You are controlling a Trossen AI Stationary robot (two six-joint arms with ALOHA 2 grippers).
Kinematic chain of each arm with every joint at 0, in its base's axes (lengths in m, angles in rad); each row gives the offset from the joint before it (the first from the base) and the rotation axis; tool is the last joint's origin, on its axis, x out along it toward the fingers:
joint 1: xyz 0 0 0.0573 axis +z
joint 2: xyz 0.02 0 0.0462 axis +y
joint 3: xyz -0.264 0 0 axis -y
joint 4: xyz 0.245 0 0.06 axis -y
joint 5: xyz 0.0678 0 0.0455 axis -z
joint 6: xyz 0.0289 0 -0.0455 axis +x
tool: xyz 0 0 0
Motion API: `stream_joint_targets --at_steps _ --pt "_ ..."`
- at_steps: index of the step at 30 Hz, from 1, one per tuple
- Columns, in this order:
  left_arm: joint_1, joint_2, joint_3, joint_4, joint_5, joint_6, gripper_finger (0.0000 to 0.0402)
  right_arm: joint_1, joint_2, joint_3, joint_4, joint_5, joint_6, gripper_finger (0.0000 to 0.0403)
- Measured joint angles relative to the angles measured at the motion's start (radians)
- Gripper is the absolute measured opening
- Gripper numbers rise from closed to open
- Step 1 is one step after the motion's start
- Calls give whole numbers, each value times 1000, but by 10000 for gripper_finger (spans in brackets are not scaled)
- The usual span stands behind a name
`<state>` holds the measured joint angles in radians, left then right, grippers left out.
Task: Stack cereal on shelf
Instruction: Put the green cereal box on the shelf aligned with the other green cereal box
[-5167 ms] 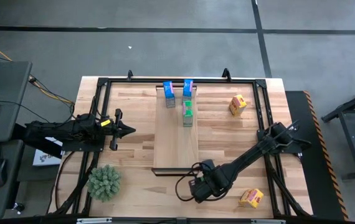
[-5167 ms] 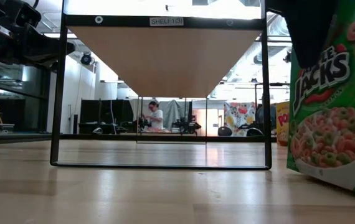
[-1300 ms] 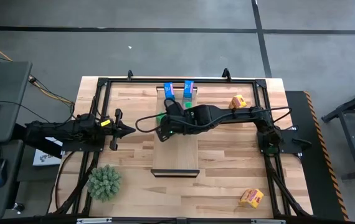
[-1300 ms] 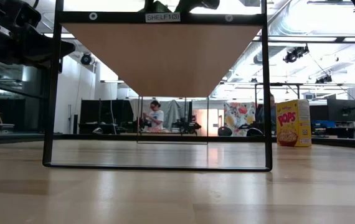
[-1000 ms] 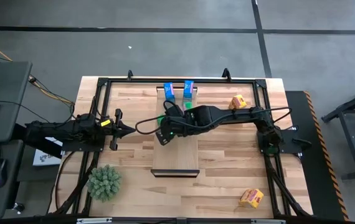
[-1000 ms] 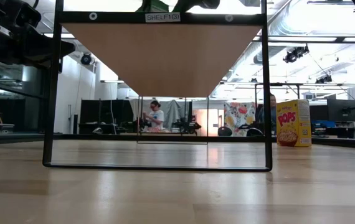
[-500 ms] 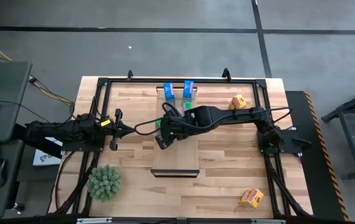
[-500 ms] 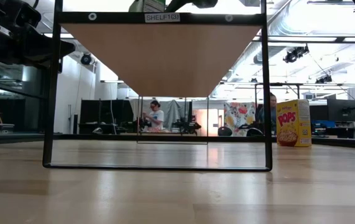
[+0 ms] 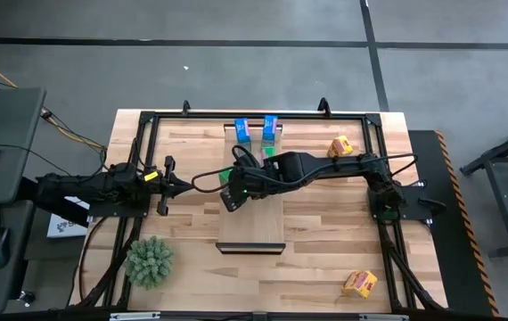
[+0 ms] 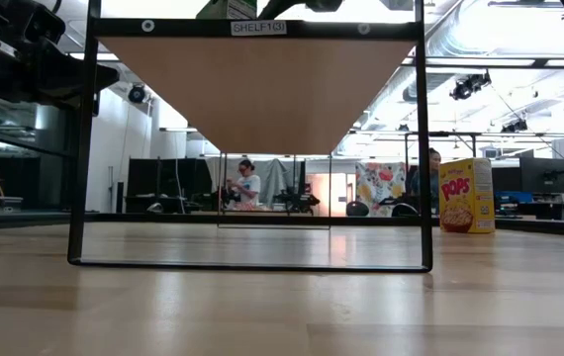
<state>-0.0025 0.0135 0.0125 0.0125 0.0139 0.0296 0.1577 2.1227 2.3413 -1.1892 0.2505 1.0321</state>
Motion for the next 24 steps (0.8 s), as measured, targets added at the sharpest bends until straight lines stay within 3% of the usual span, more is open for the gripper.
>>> stream_joint_targets --at_steps 4,15,24 --pt "0 0 0 0 0 0 3 0 0 0 -1 -52 2 236" --pt "0 0 0 0 0 0 3 0 0 0 -7 -49 -30 236" --pt "0 0 0 1 0 0 3 0 -15 14 -77 32 -46 236"
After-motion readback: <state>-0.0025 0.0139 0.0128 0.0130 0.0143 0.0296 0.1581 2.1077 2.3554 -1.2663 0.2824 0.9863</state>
